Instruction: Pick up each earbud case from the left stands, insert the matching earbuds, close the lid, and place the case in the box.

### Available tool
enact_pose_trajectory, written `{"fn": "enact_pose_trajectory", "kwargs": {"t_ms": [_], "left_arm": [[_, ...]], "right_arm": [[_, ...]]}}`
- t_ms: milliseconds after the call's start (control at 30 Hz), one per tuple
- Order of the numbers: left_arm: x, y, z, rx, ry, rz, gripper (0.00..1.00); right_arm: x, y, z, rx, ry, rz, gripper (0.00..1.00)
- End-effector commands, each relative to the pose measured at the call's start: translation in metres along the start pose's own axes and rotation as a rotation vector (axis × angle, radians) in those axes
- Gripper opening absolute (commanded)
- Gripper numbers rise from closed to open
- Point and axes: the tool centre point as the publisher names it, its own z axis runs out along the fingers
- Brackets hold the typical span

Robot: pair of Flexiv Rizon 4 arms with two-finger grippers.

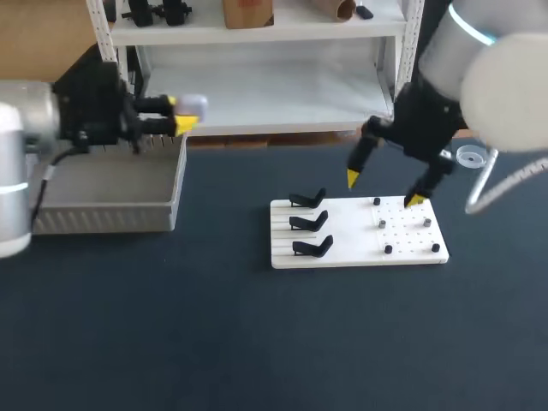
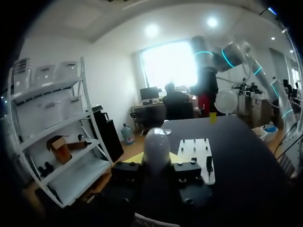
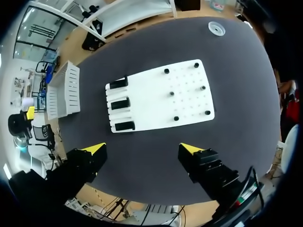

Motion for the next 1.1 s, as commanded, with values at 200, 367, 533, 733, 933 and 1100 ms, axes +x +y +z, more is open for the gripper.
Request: {"fn": "enact_pose_trajectory", "kwargs": {"t_ms": [200, 367, 533, 733, 933, 1100], "left_arm": [[0.049, 0.04, -0.055, -0.096, 0.098, -0.049, 0.0], [0.079, 0.061, -0.066, -0.131, 0.101, -0.06, 0.0], [0.112, 0.075, -0.064, -0.146, 0.121, -0.086, 0.0], [0.156, 0.082, -0.048, -0.178, 0.21, -0.147, 0.0], [0.183, 0.076, -0.035, -0.183, 0.216, -0.219, 0.0], [0.187, 0.073, -0.034, -0.142, 0.222, -0.251, 0.49]], "right_arm": [[0.018, -0.012, 0.007, -0.014, -0.079, 0.034, 1.0], [0.024, -0.014, 0.008, -0.038, -0.092, 0.054, 1.0], [0.03, -0.017, 0.007, -0.058, -0.107, 0.071, 1.0], [0.032, -0.025, 0.011, -0.049, -0.103, 0.099, 1.0], [0.034, -0.03, 0.01, -0.042, -0.104, 0.122, 1.0], [0.036, -0.032, 0.01, -0.066, -0.087, 0.146, 1.0]]}}
